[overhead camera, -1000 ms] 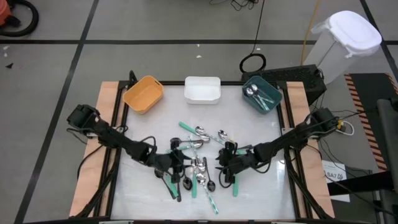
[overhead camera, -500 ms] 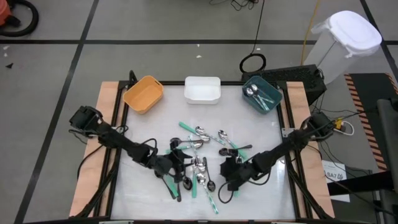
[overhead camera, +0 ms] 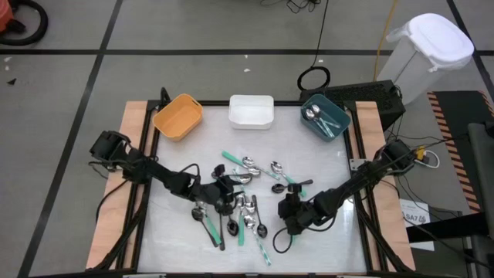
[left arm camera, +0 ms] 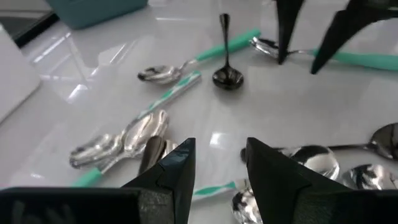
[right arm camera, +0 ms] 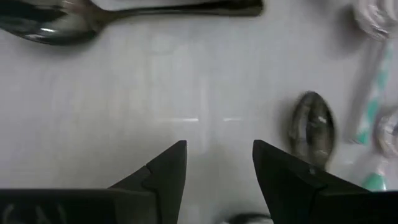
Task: Sort silverware by color (type)
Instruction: Put the black spoon into the orange bin
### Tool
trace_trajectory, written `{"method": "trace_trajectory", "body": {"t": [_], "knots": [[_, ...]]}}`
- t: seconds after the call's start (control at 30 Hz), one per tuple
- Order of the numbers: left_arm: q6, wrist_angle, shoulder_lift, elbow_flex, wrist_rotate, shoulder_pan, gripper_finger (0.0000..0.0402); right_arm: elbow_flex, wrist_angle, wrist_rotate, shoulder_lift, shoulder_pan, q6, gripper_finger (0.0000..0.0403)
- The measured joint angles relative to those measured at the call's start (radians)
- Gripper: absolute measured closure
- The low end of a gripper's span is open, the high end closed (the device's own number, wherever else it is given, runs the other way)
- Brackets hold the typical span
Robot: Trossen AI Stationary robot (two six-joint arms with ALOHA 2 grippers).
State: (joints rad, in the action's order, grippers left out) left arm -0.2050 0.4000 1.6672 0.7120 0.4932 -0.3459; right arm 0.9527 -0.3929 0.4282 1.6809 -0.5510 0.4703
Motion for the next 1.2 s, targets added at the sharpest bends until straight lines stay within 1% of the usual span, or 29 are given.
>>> {"method": "trace_trajectory", "body": {"t": [0.13, 0.23, 0.43, 0.53, 0.7, 0.8, 0.93, 1.1, 1.2], "knots": [[0.033, -0.007, 0.0, 0.0, -0.043, 0.016, 0.0259, 0.0, -0.051, 0.026, -0.033, 0.021, 0.046, 0.0225], [0.043, -0.005, 0.0, 0.0, -0.047, 0.019, 0.0259, 0.0, -0.11, 0.047, -0.07, 0.039, 0.086, 0.0225], [0.01, -0.009, 0.0, 0.0, -0.048, 0.002, 0.0259, 0.0, -0.327, 0.041, -0.161, 0.091, 0.146, 0.0225], [-0.004, -0.01, 0.0, 0.0, -0.049, -0.019, 0.0259, 0.0, -0.437, -0.02, -0.199, 0.138, 0.119, 0.0231], [-0.017, -0.006, 0.0, 0.0, -0.049, -0.049, 0.0259, 0.0, -0.592, -0.148, -0.204, 0.211, -0.021, 0.0257], [-0.034, -0.006, 0.0, 0.0, -0.049, -0.058, 0.0259, -0.002, -0.607, -0.194, -0.193, 0.243, -0.118, 0.0274], [-0.042, -0.006, 0.0, 0.0, -0.049, -0.069, 0.0259, -0.002, -0.593, -0.198, -0.195, 0.265, -0.199, 0.0291], [-0.043, -0.003, 0.0, 0.0, -0.049, -0.076, 0.0259, -0.002, -0.547, -0.198, -0.194, 0.282, -0.229, 0.0296], [-0.046, -0.002, 0.0, 0.0, -0.049, -0.078, 0.0259, -0.002, -0.534, -0.198, -0.194, 0.283, -0.232, 0.0289]]}}
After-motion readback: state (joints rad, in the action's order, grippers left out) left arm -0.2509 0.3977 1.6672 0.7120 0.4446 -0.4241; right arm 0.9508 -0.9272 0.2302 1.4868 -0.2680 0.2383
